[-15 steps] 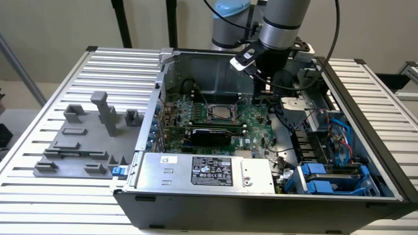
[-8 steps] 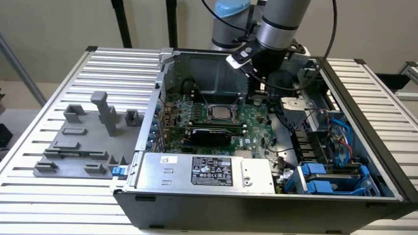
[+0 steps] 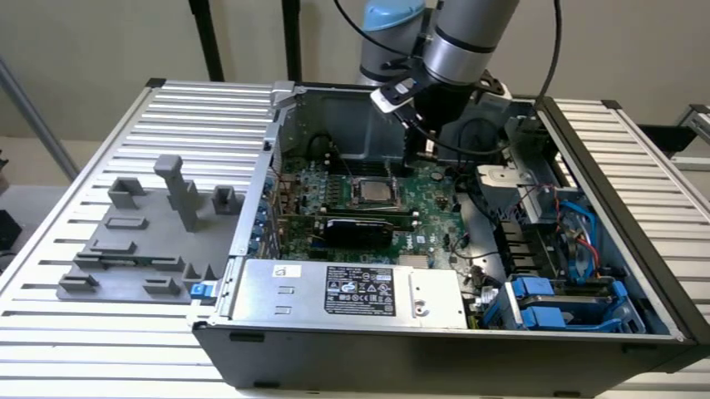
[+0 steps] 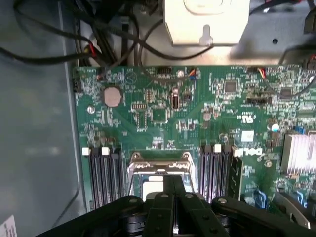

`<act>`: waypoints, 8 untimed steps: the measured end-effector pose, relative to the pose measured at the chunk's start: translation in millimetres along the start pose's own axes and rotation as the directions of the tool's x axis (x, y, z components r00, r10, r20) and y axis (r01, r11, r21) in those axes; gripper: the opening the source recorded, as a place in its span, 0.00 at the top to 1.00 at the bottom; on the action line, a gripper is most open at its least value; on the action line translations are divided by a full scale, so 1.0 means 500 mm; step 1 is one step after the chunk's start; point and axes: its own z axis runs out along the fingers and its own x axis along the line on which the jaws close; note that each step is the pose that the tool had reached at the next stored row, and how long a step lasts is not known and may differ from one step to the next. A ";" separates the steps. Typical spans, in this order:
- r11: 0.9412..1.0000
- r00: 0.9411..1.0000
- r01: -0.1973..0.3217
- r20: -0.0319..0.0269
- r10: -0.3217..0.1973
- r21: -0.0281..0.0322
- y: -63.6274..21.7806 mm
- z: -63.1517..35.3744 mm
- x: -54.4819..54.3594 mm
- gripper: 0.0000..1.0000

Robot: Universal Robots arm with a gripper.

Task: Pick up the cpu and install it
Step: 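Close the cpu cover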

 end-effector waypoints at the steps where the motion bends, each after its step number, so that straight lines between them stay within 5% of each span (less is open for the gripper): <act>1: 1.000 1.000 0.000 0.000 0.000 0.007 -0.005 0.001 0.000 0.89; 8: 0.998 1.000 0.000 0.003 0.000 0.058 -0.038 0.010 -0.002 0.89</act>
